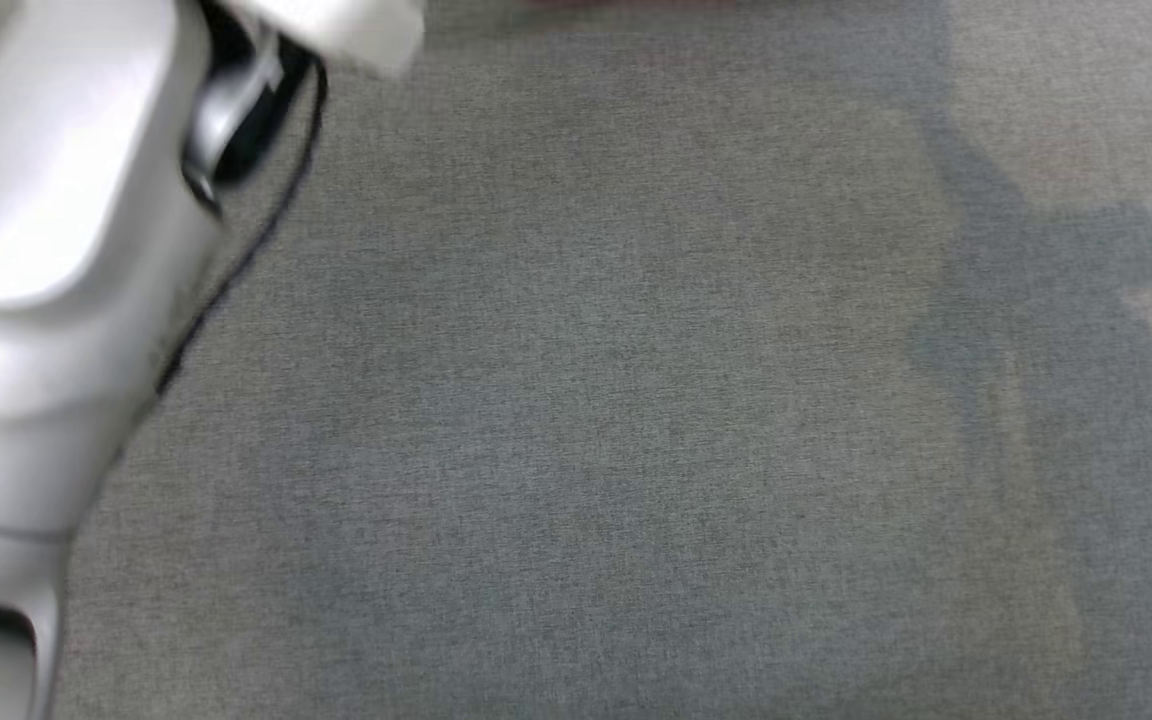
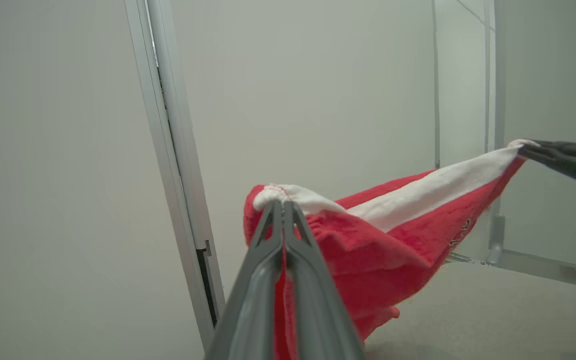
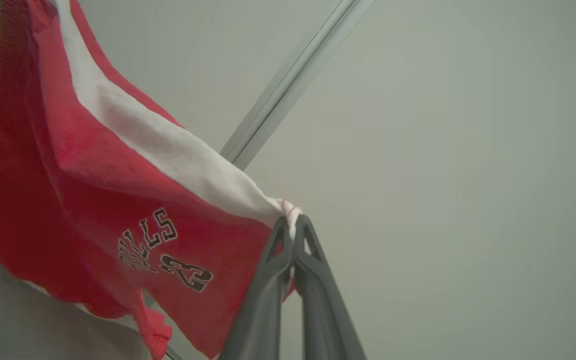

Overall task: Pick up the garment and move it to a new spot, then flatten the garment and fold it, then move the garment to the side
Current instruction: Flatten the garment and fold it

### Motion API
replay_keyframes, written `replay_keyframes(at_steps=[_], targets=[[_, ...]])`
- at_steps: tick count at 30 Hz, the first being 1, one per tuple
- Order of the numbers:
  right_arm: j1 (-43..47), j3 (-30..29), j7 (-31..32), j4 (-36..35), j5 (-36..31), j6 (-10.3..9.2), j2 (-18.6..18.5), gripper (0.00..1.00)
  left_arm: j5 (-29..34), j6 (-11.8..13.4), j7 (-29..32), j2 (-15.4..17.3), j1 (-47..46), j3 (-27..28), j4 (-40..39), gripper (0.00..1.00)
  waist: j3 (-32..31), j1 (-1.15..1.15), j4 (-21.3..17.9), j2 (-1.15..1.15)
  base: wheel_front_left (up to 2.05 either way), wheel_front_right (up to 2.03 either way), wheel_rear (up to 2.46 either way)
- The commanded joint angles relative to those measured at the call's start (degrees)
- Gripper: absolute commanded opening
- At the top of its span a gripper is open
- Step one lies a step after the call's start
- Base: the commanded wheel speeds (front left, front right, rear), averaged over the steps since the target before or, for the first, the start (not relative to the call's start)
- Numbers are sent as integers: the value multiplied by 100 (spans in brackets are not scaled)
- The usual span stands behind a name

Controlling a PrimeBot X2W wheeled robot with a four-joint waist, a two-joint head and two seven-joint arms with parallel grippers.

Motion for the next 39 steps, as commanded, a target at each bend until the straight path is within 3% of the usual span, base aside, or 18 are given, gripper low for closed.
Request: replay_keyframes(at_steps=[1,4,9,13,18,24,27,31,39], targets=[[576,-10,-5,-235,173,-14,-53,0,88,-32,-23,10,513,80,-281,0,-14,0,49,0,0,0,0],[1289,-20,-4,-550,371,-14,-118,0,138,-58,-18,38,1202,109,-711,0,-84,0,68,0,0,0,0],[2984,-234,-4,-1280,768,-14,-83,0,261,-50,-18,392,3090,-71,-1724,0,-473,0,26,0,0,0,0],[4226,-492,65,-1700,914,-14,-79,0,325,-52,-19,695,4439,-291,-2020,0,-901,0,7,0,0,0,0],[5593,-589,555,-2421,1194,-14,-307,0,188,-39,-19,926,5674,-354,-2300,0,-1313,0,-27,0,0,0,0],[6893,-759,1493,-3433,1956,-14,-593,0,-56,5,205,1261,6463,-530,-2830,0,-1577,0,8,0,0,0,0],[7254,-1022,1856,-3849,2270,-14,-633,0,-240,26,391,1365,6624,-566,-3138,0,-1643,0,54,0,0,0,0],[7256,-1274,2178,-4008,2461,-14,-814,0,-809,3,585,1273,6626,-504,-3370,0,-1634,0,132,0,0,0,0],[6289,-1293,2179,-3294,3116,-14,-1449,0,-2286,-63,882,1083,6056,-146,-3444,0,-1186,0,450,0,0,0,0]])
